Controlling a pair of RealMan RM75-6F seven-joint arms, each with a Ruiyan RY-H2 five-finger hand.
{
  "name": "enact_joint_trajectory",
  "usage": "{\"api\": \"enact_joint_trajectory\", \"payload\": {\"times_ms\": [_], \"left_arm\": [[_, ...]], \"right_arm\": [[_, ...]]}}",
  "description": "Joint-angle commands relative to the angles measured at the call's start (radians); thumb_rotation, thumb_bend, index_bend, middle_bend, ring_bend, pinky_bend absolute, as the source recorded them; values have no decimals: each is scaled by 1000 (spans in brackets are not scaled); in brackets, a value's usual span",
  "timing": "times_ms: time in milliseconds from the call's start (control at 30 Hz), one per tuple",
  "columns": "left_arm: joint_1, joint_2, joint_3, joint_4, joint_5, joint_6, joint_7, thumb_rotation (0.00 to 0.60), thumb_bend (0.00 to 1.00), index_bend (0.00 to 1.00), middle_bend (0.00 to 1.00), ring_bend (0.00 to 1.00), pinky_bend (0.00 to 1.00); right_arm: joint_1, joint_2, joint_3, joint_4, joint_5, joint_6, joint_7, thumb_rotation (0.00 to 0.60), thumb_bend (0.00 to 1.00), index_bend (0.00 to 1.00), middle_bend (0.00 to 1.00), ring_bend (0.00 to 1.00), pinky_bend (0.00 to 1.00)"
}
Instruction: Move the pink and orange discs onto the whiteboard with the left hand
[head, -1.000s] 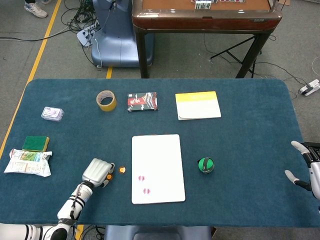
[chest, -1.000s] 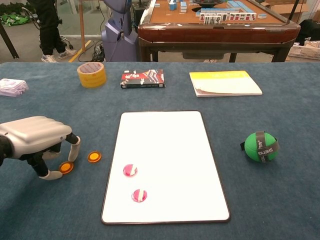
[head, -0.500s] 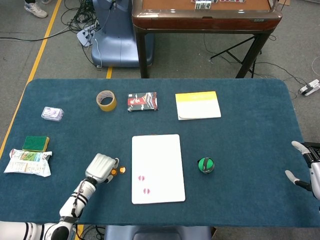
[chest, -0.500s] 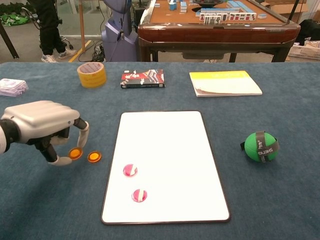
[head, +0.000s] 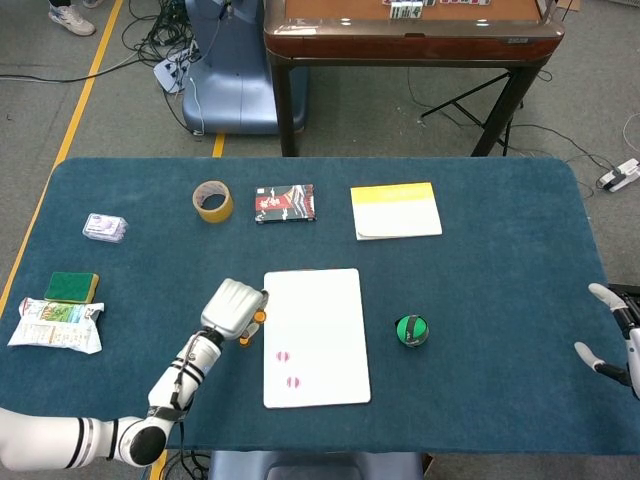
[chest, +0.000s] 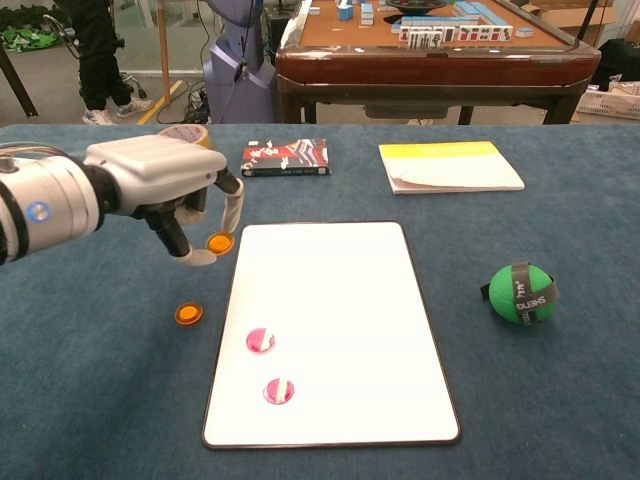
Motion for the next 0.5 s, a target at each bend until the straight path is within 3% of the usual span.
{"api": "enact_joint_trajectory", "payload": {"times_ms": [33, 500], "left_arm": [[-36, -28, -21, 37, -40, -27, 13, 600, 283, 636, 1000, 962, 1000], [-187, -134, -75, 213, -221, -92, 76, 600, 283, 633, 1000, 963, 1000]], "right_arm": [[-3, 2, 1, 5, 2, 4, 13, 600, 133, 203, 257, 272, 397], [-14, 11, 7, 27, 7, 20, 81, 600, 134, 203, 257, 272, 398]]}}
